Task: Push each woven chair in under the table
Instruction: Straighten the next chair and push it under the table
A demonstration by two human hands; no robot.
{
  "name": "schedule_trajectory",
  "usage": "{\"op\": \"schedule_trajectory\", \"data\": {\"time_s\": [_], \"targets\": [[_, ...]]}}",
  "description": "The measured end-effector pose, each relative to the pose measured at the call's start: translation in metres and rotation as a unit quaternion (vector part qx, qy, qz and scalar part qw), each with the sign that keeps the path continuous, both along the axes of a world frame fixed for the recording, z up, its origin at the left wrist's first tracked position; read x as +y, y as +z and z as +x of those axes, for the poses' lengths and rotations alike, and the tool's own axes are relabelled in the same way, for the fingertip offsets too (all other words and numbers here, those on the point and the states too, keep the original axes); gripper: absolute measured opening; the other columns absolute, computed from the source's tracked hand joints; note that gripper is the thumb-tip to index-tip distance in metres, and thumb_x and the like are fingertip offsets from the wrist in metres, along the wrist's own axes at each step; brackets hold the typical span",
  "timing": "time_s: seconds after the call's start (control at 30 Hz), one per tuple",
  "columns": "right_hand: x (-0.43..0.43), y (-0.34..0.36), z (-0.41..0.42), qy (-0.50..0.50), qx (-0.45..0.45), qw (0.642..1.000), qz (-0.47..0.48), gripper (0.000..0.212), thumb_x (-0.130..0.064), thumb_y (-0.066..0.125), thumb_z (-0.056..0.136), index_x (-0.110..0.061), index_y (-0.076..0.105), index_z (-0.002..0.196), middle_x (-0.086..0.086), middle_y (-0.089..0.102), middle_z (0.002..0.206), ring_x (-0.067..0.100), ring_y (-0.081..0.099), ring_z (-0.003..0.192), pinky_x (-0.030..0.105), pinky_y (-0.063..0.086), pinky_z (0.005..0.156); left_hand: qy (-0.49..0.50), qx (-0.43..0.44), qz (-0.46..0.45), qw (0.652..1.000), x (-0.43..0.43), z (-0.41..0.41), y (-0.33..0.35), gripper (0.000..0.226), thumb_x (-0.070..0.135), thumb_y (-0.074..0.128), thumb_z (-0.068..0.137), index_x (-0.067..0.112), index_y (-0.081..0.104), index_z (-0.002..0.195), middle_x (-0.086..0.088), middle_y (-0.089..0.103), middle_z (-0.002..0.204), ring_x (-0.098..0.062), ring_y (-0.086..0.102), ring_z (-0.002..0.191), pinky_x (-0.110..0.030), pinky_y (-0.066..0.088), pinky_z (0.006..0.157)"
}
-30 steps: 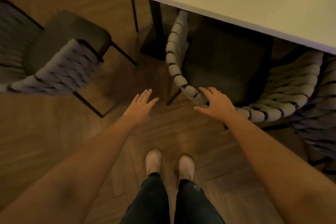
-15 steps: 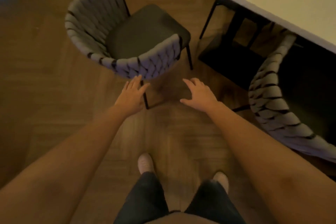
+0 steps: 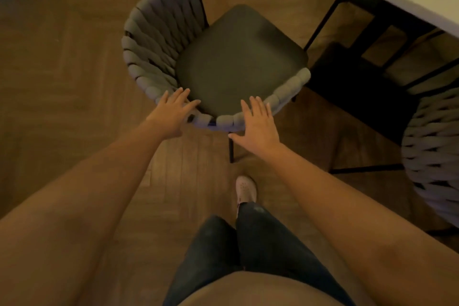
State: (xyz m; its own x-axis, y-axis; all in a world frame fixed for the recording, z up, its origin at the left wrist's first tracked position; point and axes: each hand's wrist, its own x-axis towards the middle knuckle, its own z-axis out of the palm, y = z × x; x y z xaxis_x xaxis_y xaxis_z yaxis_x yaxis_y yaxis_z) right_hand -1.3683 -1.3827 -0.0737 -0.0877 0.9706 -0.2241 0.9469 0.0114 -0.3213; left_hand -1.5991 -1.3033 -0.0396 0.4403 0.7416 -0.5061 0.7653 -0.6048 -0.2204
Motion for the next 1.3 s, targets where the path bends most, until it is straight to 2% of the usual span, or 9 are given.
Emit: {"op": "schedule_trajectory", "data": {"time_s": [0.13, 0.37, 0.47, 0.57, 0.73, 0.9, 1.03, 1.2, 1.3], "targets": [[0.041, -0.008, -0.035, 0.043, -0.011, 0.998, -0.054, 0.099, -0.066, 0.053, 0.085, -0.012, 0.008, 0.155, 0.014, 0.010, 0.161, 0.030, 0.003, 0.149, 0.048, -0.002, 0.119, -0.033, 0.072, -0.064, 0.995, 0.049, -0.010, -0.010, 0.110, 0.038, 0.076, 0.077, 0.023, -0.001, 0.154, -0.011, 0.006, 0.161, -0.031, 0.003, 0.148, -0.052, 0.009, 0.118], [0.084, -0.022, -0.094, 0.035, 0.023, 0.985, -0.164, 0.107, -0.081, 0.046, 0.077, -0.021, 0.006, 0.156, 0.012, 0.018, 0.159, 0.031, 0.013, 0.147, 0.055, 0.006, 0.118, -0.078, 0.187, -0.149, 0.968, 0.121, -0.044, -0.021, 0.102, 0.053, 0.070, 0.079, 0.024, 0.007, 0.154, -0.005, 0.028, 0.156, -0.027, 0.029, 0.142, -0.059, 0.013, 0.115], [0.110, -0.026, -0.124, -0.007, 0.029, 0.979, -0.204, 0.108, -0.083, 0.044, 0.076, -0.023, 0.005, 0.156, 0.012, 0.023, 0.156, 0.032, 0.023, 0.143, 0.054, 0.015, 0.117, -0.134, 0.196, -0.166, 0.957, 0.159, -0.065, -0.028, 0.099, 0.052, 0.071, 0.079, 0.027, 0.011, 0.154, -0.004, 0.031, 0.155, -0.028, 0.031, 0.141, -0.058, 0.013, 0.116], [0.135, -0.027, -0.160, -0.051, 0.040, 0.973, -0.220, 0.106, -0.083, 0.047, 0.075, -0.025, 0.008, 0.155, 0.011, 0.034, 0.150, 0.033, 0.040, 0.132, 0.048, 0.034, 0.107, -0.206, 0.207, -0.175, 0.940, 0.207, -0.090, -0.038, 0.094, 0.047, 0.071, 0.080, 0.027, 0.016, 0.153, -0.005, 0.037, 0.150, -0.027, 0.034, 0.138, -0.057, 0.014, 0.115], [0.155, -0.030, -0.229, -0.144, 0.081, 0.962, -0.220, 0.094, -0.075, 0.052, 0.079, -0.021, 0.024, 0.152, 0.009, 0.044, 0.145, 0.029, 0.049, 0.125, 0.040, 0.042, 0.098, -0.333, 0.162, -0.155, 0.916, 0.262, -0.120, -0.047, 0.077, 0.037, 0.067, 0.085, 0.027, 0.026, 0.149, -0.004, 0.044, 0.143, -0.025, 0.041, 0.132, -0.050, 0.023, 0.112], [0.156, -0.037, -0.254, -0.263, 0.028, 0.947, -0.181, 0.062, -0.048, 0.060, 0.086, -0.024, 0.041, 0.140, 0.004, 0.061, 0.120, 0.025, 0.060, 0.102, 0.032, 0.044, 0.075, -0.412, 0.037, -0.143, 0.899, 0.296, -0.142, -0.061, 0.046, 0.036, 0.054, 0.088, 0.028, 0.048, 0.133, 0.000, 0.058, 0.125, -0.022, 0.055, 0.113, -0.036, 0.040, 0.096], [0.161, -0.042, -0.254, -0.260, 0.005, 0.951, -0.168, 0.050, -0.047, 0.058, 0.087, -0.025, 0.050, 0.131, 0.004, 0.063, 0.115, 0.026, 0.061, 0.101, 0.033, 0.044, 0.075, -0.476, 0.040, -0.142, 0.867, 0.300, -0.140, -0.066, 0.046, 0.035, 0.045, 0.094, 0.030, 0.041, 0.139, -0.001, 0.061, 0.117, -0.022, 0.062, 0.097, -0.034, 0.048, 0.075], [0.159, -0.037, -0.255, -0.259, -0.017, 0.951, -0.165, 0.048, -0.045, 0.055, 0.089, -0.024, 0.052, 0.132, 0.004, 0.064, 0.116, 0.026, 0.061, 0.100, 0.032, 0.036, 0.070, -0.514, 0.034, -0.143, 0.845, 0.305, -0.137, -0.064, 0.046, 0.038, 0.044, 0.095, 0.027, 0.044, 0.140, -0.003, 0.063, 0.116, -0.023, 0.062, 0.101, -0.034, 0.046, 0.078], [0.157, -0.041, -0.253, -0.281, -0.015, 0.948, -0.151, 0.049, -0.051, 0.054, 0.088, -0.026, 0.054, 0.131, 0.000, 0.065, 0.117, 0.023, 0.062, 0.101, 0.032, 0.042, 0.076, -0.512, 0.009, -0.162, 0.844, 0.306, -0.132, -0.064, 0.044, 0.034, 0.049, 0.093, 0.023, 0.050, 0.136, -0.006, 0.066, 0.113, -0.026, 0.064, 0.100, -0.036, 0.046, 0.077]]}}
